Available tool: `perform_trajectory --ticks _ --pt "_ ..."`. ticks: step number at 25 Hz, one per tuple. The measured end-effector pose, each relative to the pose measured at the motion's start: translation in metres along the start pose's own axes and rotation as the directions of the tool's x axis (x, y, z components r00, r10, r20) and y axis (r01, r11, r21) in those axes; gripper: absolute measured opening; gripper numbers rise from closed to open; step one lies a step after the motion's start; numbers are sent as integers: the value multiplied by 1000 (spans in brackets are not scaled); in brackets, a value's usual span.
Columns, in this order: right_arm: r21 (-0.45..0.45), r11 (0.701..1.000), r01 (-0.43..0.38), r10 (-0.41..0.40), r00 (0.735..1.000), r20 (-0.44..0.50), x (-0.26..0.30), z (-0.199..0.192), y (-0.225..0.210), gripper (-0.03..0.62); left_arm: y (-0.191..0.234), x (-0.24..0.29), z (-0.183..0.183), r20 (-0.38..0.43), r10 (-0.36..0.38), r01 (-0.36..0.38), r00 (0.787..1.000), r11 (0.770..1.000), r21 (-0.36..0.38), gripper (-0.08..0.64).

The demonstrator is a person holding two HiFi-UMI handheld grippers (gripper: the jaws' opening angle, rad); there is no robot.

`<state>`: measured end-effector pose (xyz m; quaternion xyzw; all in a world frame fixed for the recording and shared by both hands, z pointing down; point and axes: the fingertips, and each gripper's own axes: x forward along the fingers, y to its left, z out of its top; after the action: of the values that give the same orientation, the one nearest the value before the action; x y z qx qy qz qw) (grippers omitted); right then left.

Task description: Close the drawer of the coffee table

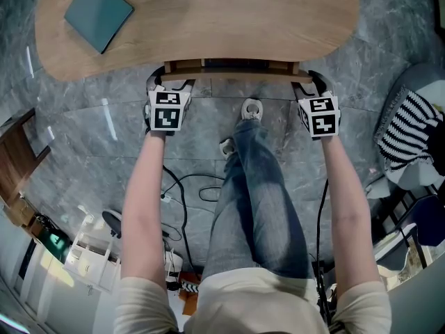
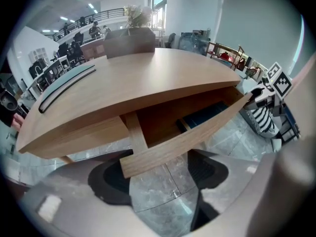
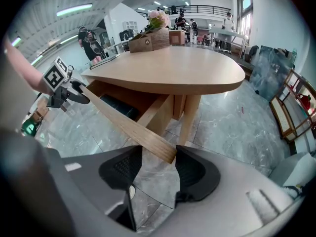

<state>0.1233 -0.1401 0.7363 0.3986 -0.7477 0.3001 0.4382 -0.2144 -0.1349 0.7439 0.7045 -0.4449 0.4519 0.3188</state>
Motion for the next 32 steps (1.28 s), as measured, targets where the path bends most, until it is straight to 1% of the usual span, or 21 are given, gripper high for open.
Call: perform_trajectory --ticks 12,25,32 --pt "-1 1000 -3 3 1000 13 9 20 -13 213 12 6 21 16 59 -58 998 996 -68 350" --pt "4 1000 4 -4 1000 25 16 40 -23 213 22 10 42 52 102 -95 993 988 -119 353" --pt "6 1000 5 -5 1000 30 19 46 -27 215 25 14 44 60 124 -110 990 973 -202 351"
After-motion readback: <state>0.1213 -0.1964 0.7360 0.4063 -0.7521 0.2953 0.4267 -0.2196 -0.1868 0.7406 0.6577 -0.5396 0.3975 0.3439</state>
